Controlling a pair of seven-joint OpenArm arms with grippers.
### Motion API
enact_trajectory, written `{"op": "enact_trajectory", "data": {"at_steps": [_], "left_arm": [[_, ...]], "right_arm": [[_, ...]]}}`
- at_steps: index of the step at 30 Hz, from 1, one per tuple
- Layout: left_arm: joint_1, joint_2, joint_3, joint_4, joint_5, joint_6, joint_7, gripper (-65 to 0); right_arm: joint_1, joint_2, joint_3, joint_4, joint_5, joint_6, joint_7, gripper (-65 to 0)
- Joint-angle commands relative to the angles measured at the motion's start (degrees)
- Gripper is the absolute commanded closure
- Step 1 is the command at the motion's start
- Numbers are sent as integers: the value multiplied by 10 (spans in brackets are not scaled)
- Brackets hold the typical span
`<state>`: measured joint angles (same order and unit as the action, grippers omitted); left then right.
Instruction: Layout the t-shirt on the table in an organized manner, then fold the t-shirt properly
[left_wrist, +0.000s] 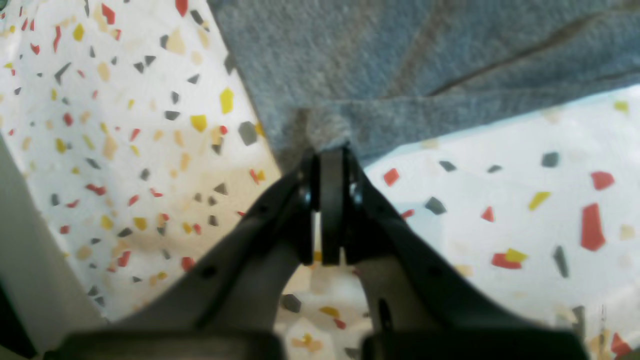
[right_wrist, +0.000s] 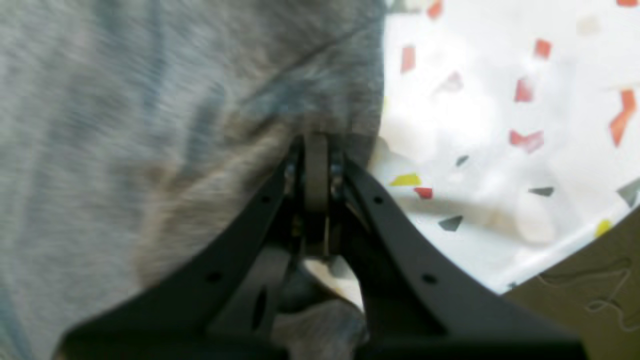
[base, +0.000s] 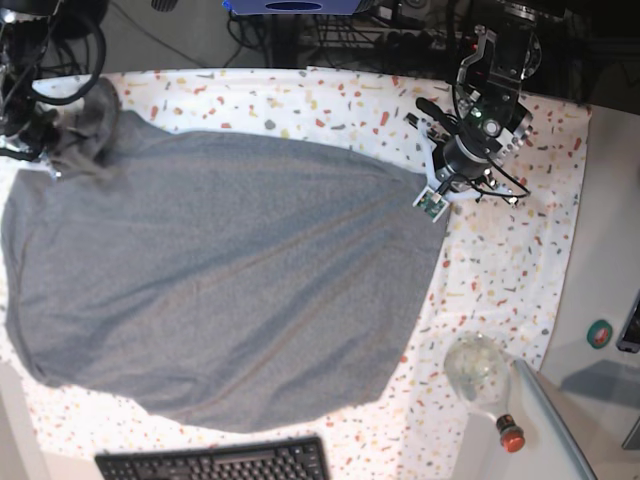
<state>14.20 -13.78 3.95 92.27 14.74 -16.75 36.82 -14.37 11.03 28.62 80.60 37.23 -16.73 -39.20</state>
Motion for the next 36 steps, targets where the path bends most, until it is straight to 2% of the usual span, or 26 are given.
{"op": "enact_trajectory", "data": {"at_steps": [1,7,10,13,15,16,18,21,24,26,28,31,36], "left_arm": [[-3,-3,-1,10,1,3,-6,0],[22,-5,-9,42,0,3,-3,0],[41,-15,-9,90,-6,3,48,0],[55,-18,-10,119,-6,2,89,-267],[65,-17,-30,122,-6,2,92,-429],[69,-13,-52,122,-7,1,92,-499],[71,-1,-94,122,-27,0,91,-583],[70,5,-174,125,-142,-2,91,-609],[75,1,-241,101,-352,-44,96,-609],[83,-1,-254,54,-478,-73,107,-609],[84,-16,-238,10,-559,-88,118,-609],[81,-31,-204,-58,-639,-114,120,-609],[58,-32,-198,-115,-648,-119,119,-609]], "right_arm": [[-6,10,4,21,1,-5,7,0],[-34,7,9,123,3,-5,-15,0],[-34,7,9,135,3,-5,-28,0],[-33,6,9,136,3,-5,-28,0],[-33,6,7,136,3,-5,-28,0],[-33,6,7,136,3,-5,-28,0],[-33,6,8,136,3,-5,-28,0],[-34,8,8,135,3,-5,-28,0],[-35,9,9,134,3,2,-28,0],[-35,9,9,134,3,8,-28,0],[-35,9,9,134,3,10,-28,0],[-35,9,6,134,3,10,-28,0],[-35,10,6,134,3,10,-28,0]]}}
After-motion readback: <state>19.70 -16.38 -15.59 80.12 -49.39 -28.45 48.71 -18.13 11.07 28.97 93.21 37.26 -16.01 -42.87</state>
